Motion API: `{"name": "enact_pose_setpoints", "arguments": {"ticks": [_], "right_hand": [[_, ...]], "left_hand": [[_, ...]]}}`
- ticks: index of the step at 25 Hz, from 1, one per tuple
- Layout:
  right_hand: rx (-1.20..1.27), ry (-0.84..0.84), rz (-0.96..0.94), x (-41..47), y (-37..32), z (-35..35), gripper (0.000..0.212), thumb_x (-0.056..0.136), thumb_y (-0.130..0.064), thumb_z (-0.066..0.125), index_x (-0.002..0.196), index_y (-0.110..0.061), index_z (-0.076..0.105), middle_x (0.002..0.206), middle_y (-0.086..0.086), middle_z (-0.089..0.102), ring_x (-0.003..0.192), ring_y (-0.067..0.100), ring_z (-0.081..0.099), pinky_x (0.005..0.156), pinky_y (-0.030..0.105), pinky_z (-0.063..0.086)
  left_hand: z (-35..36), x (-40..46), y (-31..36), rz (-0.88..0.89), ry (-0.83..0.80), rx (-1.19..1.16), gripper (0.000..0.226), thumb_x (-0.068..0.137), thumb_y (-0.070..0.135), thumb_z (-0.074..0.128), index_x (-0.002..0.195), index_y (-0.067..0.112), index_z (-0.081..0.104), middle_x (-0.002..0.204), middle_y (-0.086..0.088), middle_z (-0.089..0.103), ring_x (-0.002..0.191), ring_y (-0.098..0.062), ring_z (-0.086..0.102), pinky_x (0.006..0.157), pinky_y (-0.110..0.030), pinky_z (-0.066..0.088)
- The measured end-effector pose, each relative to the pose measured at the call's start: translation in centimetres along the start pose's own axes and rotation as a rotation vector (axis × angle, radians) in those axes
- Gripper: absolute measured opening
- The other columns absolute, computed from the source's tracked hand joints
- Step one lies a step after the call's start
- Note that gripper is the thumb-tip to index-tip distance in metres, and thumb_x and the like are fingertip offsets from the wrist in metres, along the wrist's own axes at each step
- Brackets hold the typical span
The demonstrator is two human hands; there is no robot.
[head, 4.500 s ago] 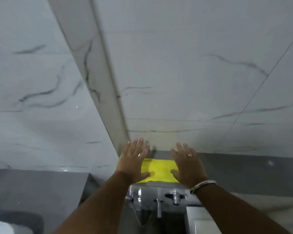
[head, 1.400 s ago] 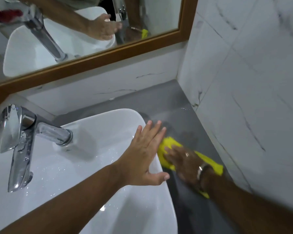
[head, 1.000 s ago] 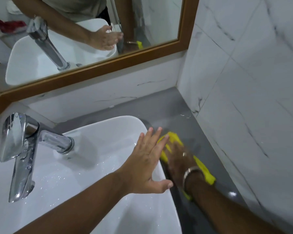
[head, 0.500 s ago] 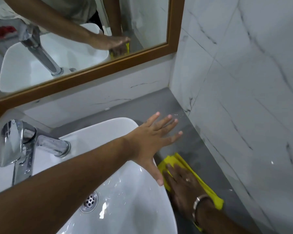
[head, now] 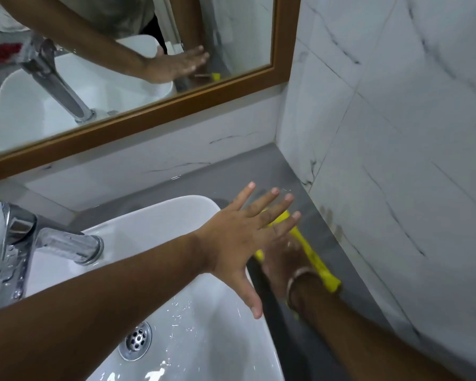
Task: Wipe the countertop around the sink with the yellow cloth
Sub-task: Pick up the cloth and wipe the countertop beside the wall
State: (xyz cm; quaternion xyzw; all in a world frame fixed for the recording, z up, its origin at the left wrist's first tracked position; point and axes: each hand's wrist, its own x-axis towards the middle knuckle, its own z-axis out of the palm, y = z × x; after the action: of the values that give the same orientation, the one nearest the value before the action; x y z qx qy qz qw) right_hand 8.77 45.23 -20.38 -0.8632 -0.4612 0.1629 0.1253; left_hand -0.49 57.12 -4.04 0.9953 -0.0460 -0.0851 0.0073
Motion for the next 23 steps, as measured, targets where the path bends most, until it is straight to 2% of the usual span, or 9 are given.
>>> {"name": "enact_pose_setpoints", "arguments": {"ticks": [2, 4, 8, 11, 14, 16, 19, 21, 23], "right_hand": [[-0.010, -0.073, -0.330, -7.0, 1.0, 0.3, 0.072, 0.077, -0.036, 0.060, 0.143, -0.025, 0.033, 0.154, 0.002, 0.026, 0.135, 0.028, 0.034, 0.107, 0.044, 0.033], [-0.067, 0.041, -0.455, -8.8, 3.4, -0.9, 0.060, 0.074, -0.032, 0.057, 0.133, -0.025, 0.048, 0.146, 0.003, 0.042, 0.132, 0.030, 0.038, 0.107, 0.044, 0.032], [-0.136, 0.166, 0.009, -1.2, 3.4, -2.3, 0.057, 0.077, -0.034, 0.042, 0.132, -0.020, 0.048, 0.142, 0.013, 0.047, 0.127, 0.036, 0.045, 0.103, 0.048, 0.035], [-0.243, 0.040, -0.162, -4.4, 2.0, 0.3, 0.063, 0.082, -0.029, 0.033, 0.144, -0.024, 0.024, 0.152, 0.015, 0.025, 0.136, 0.041, 0.030, 0.107, 0.053, 0.025], [-0.222, 0.062, -0.365, -13.9, 4.4, -0.8, 0.064, 0.078, -0.028, 0.046, 0.141, -0.023, 0.037, 0.150, 0.011, 0.035, 0.137, 0.036, 0.030, 0.106, 0.050, 0.029], [-0.188, 0.116, -0.253, -15.9, 6.5, -2.2, 0.061, 0.079, -0.031, 0.047, 0.139, -0.025, 0.040, 0.149, 0.009, 0.036, 0.135, 0.033, 0.033, 0.104, 0.050, 0.031], [-0.174, 0.147, -0.045, -10.4, 6.9, -2.6, 0.056, 0.080, -0.033, 0.039, 0.135, -0.023, 0.040, 0.148, 0.015, 0.036, 0.132, 0.039, 0.039, 0.101, 0.053, 0.037], [-0.093, 0.160, 0.124, -4.7, 4.5, -3.1, 0.059, 0.076, -0.037, 0.035, 0.132, -0.023, 0.044, 0.148, 0.021, 0.036, 0.133, 0.042, 0.036, 0.102, 0.055, 0.038], [-0.103, 0.134, 0.115, -2.3, 2.3, -2.7, 0.063, 0.074, -0.037, 0.033, 0.135, -0.024, 0.045, 0.151, 0.020, 0.030, 0.136, 0.044, 0.029, 0.105, 0.056, 0.034]], "left_hand": [[-0.1, -0.1, 0.0, 0.001, 0.029, 0.004, 0.154, 0.034, 0.098, 0.051, 0.154, 0.013, 0.006, 0.162, -0.014, 0.000, 0.148, -0.034, -0.007, 0.113, -0.065, -0.003], [0.0, -0.2, 0.0, 0.007, 0.042, -0.015, 0.154, 0.033, 0.099, 0.048, 0.154, 0.013, 0.008, 0.162, -0.013, 0.002, 0.148, -0.034, -0.004, 0.113, -0.065, -0.001], [0.0, -0.1, 0.1, -0.007, 0.006, -0.004, 0.152, 0.034, 0.100, 0.041, 0.155, 0.016, 0.003, 0.163, -0.012, 0.002, 0.149, -0.033, -0.003, 0.113, -0.065, -0.001], [-0.6, -0.3, 0.5, -0.019, -0.029, 0.008, 0.149, 0.036, 0.101, 0.038, 0.155, 0.017, 0.004, 0.162, -0.013, 0.003, 0.148, -0.034, -0.002, 0.112, -0.067, -0.004], [-0.9, -1.1, 0.8, -0.075, -0.002, 0.017, 0.150, 0.037, 0.102, 0.037, 0.154, 0.013, 0.006, 0.162, -0.014, 0.003, 0.148, -0.035, -0.004, 0.112, -0.066, -0.008], [-0.3, -2.3, 1.3, -0.191, 0.027, -0.016, 0.154, 0.037, 0.102, 0.038, 0.153, 0.007, 0.008, 0.162, -0.016, 0.002, 0.148, -0.037, -0.004, 0.114, -0.065, -0.003], [0.9, -3.8, 2.1, -0.377, 0.019, -0.130, 0.159, 0.035, 0.100, 0.047, 0.152, 0.003, -0.001, 0.161, -0.017, -0.009, 0.147, -0.033, -0.016, 0.118, -0.058, 0.000], [1.4, -4.1, 2.3, -0.414, 0.001, -0.179, 0.161, 0.034, 0.100, 0.048, 0.152, 0.005, -0.008, 0.160, -0.014, -0.018, 0.145, -0.029, -0.024, 0.119, -0.052, -0.005], [1.4, -3.8, 2.3, -0.407, -0.004, -0.211, 0.160, 0.034, 0.099, 0.048, 0.152, 0.008, -0.012, 0.159, -0.012, -0.021, 0.144, -0.028, -0.027, 0.118, -0.048, -0.009]]}}
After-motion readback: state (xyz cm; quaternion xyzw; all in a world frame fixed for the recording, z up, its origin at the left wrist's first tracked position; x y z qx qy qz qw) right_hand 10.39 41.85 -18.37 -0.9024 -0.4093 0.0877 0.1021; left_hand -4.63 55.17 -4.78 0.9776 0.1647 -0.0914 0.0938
